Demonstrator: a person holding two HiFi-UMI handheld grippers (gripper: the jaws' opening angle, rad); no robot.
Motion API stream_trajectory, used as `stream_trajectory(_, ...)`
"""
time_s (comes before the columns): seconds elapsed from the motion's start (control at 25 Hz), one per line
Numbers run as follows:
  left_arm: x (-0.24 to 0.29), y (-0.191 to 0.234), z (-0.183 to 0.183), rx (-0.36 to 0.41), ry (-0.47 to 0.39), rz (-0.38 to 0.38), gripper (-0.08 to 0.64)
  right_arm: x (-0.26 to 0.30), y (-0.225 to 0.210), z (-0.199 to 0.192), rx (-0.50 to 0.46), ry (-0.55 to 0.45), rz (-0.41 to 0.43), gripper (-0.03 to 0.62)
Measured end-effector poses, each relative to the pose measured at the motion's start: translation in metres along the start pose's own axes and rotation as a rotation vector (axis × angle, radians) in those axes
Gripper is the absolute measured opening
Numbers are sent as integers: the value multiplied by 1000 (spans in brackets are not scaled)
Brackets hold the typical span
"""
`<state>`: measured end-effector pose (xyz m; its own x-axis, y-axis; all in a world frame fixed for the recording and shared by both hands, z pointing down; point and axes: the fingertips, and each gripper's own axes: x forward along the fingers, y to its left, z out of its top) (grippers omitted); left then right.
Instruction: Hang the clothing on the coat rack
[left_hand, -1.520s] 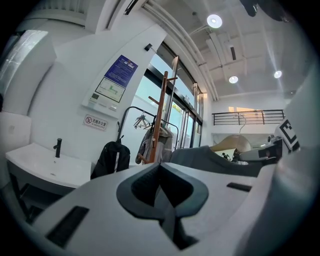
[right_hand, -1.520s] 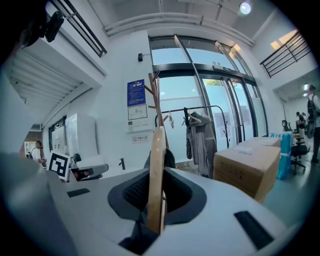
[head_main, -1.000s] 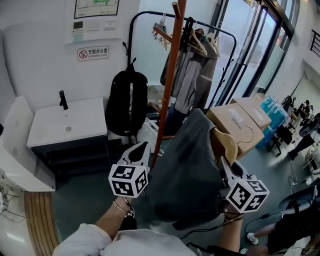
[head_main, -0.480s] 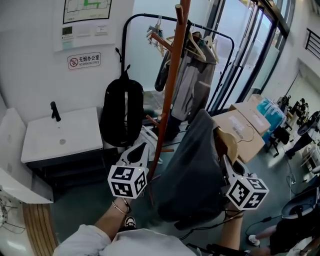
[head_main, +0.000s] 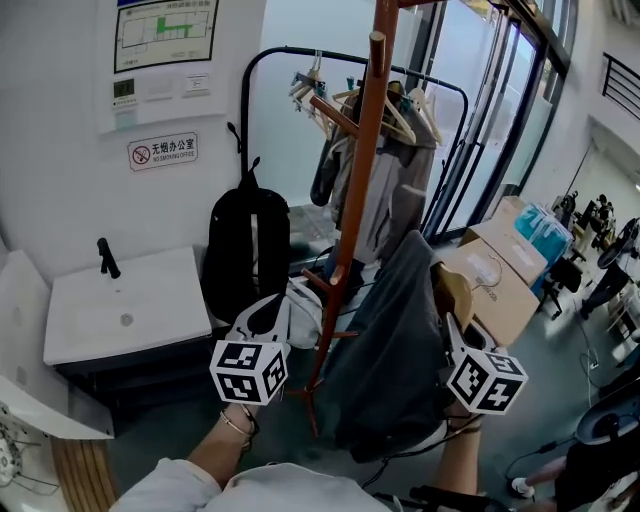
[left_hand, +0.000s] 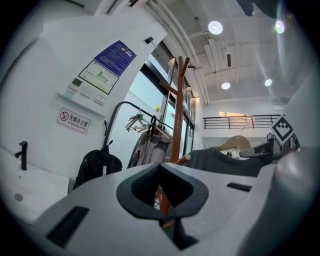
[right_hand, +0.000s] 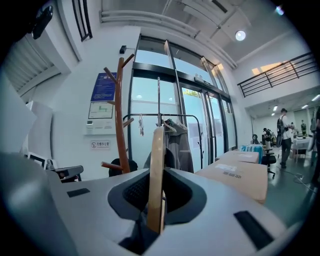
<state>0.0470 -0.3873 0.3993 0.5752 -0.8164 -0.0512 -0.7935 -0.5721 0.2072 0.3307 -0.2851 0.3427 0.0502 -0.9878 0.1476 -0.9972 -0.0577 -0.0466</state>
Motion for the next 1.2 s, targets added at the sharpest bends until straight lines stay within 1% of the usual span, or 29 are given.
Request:
stream_trajectory(0.28,25,28,12,4,-21,-7,8,36,7,4,10,-16,-27,69)
stream_trajectory(0.52,46,29,22,12,-37,-17,8,67,9,4,11,-1,-32,69)
stream_trajectory(0.76,57,29,21,5,-29,12,8,93,2,9,-5,12,-12,69)
stream_trajectory(1.0,61,35,40,28,-59,63,8,110,6,23,-37,5,27,69)
stream_trajectory(1.2,68,29,45,49,-62,57,8,118,10,34,-63,0,54,69)
